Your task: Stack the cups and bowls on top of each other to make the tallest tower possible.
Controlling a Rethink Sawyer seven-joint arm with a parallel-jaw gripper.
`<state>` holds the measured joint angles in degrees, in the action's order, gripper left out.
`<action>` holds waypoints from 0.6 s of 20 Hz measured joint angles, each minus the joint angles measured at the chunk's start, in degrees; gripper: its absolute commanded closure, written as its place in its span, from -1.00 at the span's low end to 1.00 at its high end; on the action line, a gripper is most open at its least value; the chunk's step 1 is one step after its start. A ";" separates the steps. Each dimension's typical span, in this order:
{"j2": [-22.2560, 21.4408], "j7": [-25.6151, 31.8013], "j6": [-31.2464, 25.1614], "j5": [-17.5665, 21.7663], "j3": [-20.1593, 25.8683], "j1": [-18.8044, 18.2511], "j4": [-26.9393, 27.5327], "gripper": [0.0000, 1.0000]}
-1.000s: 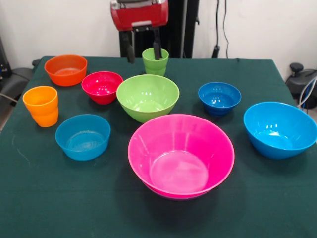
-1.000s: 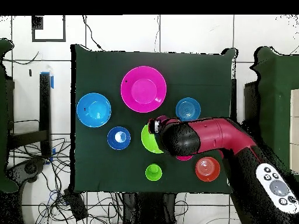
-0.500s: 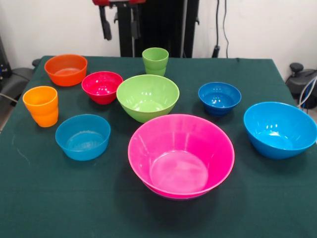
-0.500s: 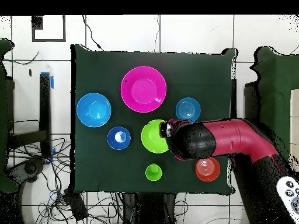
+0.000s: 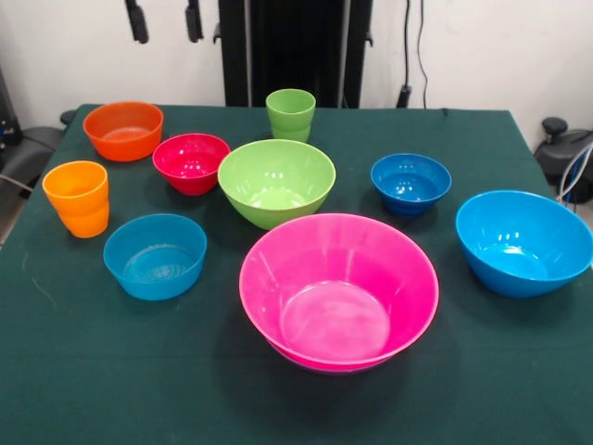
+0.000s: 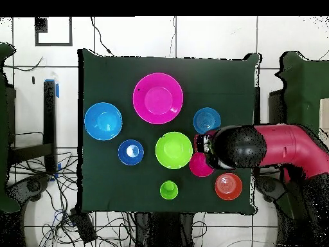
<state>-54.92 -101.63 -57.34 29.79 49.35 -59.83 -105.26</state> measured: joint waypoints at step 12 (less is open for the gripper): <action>8.15 1.90 0.69 3.04 0.86 0.45 5.64 -1.00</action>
<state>-46.77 -99.74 -56.66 32.83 50.21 -59.38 -99.62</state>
